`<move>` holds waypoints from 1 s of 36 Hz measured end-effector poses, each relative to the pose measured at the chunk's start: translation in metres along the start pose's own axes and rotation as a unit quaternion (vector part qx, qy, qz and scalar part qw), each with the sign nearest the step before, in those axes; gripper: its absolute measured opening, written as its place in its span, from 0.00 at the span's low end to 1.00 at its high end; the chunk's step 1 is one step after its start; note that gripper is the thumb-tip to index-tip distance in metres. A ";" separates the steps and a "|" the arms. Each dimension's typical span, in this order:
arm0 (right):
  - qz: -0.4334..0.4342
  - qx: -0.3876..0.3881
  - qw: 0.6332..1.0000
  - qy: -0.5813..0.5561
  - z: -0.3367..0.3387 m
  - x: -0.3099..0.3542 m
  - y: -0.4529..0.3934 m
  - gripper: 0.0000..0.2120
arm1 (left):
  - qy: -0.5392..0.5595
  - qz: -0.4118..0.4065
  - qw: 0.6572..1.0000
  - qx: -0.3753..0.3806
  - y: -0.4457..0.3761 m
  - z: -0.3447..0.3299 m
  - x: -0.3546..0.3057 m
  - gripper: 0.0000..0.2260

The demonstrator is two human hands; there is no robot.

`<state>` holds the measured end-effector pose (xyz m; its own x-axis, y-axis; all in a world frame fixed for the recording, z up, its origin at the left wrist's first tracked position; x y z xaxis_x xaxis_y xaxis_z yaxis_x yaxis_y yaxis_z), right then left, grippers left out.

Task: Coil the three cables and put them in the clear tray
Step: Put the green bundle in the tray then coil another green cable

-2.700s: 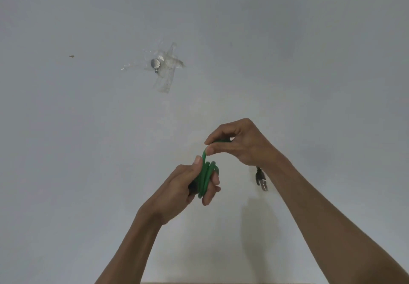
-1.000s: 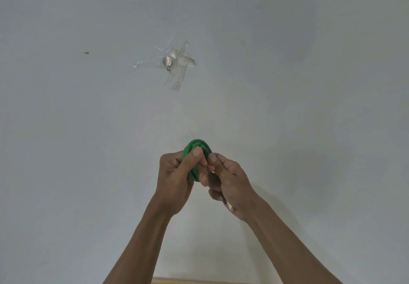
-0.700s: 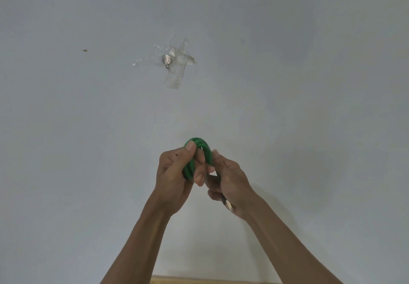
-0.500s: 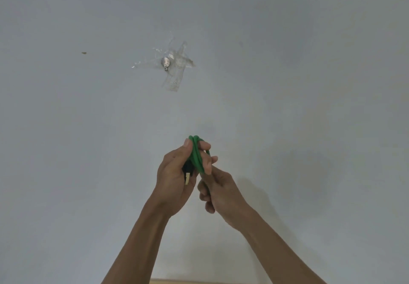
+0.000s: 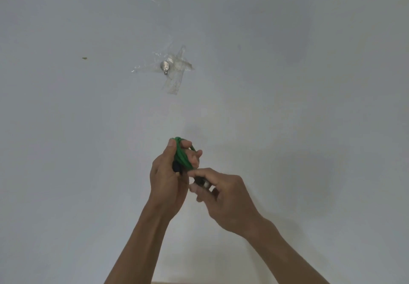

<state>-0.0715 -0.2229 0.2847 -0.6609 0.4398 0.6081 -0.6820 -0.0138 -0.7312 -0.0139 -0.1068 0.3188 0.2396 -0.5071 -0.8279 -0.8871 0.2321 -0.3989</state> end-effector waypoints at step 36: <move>-0.231 -0.224 0.836 -0.445 -0.013 -0.009 0.000 0.22 | -0.047 0.012 0.999 0.015 0.016 0.018 0.024 0.15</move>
<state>-0.0619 -0.2152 0.2753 -0.4675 -0.5390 0.7007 -0.8744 0.3985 -0.2768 -0.0148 -0.1002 0.2856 0.2555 -0.4210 -0.8703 -0.8814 0.2685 -0.3887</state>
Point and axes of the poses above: each hand's wrist, its own y-axis away from the middle knuckle, its own z-axis out of the back of the hand, x = y × z, the point moved 1 cm from there along -y, towards the middle knuckle, and after that the axes turned 11 degrees about -y, right-handed, at the moved point
